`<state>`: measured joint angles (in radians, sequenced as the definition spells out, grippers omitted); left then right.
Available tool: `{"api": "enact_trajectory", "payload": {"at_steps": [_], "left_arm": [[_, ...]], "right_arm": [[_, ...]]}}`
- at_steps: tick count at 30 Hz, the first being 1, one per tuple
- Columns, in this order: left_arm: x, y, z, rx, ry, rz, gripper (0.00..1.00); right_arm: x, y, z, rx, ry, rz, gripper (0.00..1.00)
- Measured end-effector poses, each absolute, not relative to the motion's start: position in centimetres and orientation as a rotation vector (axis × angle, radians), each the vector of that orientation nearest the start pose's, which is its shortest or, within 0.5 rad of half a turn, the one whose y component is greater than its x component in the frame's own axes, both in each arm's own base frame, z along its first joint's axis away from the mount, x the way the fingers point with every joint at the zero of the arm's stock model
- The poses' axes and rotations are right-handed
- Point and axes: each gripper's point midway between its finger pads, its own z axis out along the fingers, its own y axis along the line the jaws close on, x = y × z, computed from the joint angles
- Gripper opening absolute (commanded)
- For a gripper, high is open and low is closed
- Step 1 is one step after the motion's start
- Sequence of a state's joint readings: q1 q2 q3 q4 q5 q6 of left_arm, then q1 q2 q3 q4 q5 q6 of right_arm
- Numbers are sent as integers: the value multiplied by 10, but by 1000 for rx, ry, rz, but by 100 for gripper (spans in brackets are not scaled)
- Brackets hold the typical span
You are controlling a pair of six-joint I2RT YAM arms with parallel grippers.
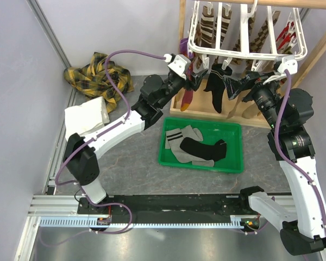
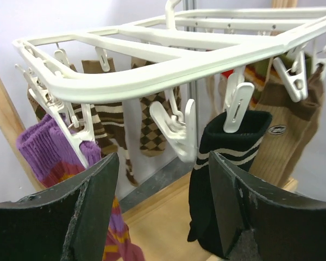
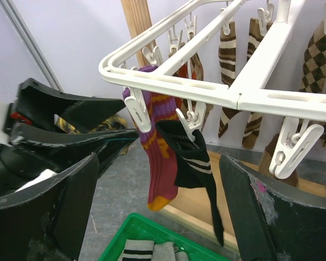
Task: Clip the socks to the hanger
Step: Open the clamp at the hanger.
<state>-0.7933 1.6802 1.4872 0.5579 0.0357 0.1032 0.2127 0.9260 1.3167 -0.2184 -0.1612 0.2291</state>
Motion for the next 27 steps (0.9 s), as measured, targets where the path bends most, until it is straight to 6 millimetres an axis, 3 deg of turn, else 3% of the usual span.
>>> {"api": "enact_trajectory", "payload": {"at_steps": [8,17,27], "left_arm": [[404,-413,422,573,1097,-551,72],[405,-419,432,508,1055,-433,66],[413,-411,447,439,1029,-382,35]], "right_arm": [[294,105,478,-141,1398,472,98],[291,107,478,-152,1392,458,98],[288,108,479,-159,1386,452,98]]}}
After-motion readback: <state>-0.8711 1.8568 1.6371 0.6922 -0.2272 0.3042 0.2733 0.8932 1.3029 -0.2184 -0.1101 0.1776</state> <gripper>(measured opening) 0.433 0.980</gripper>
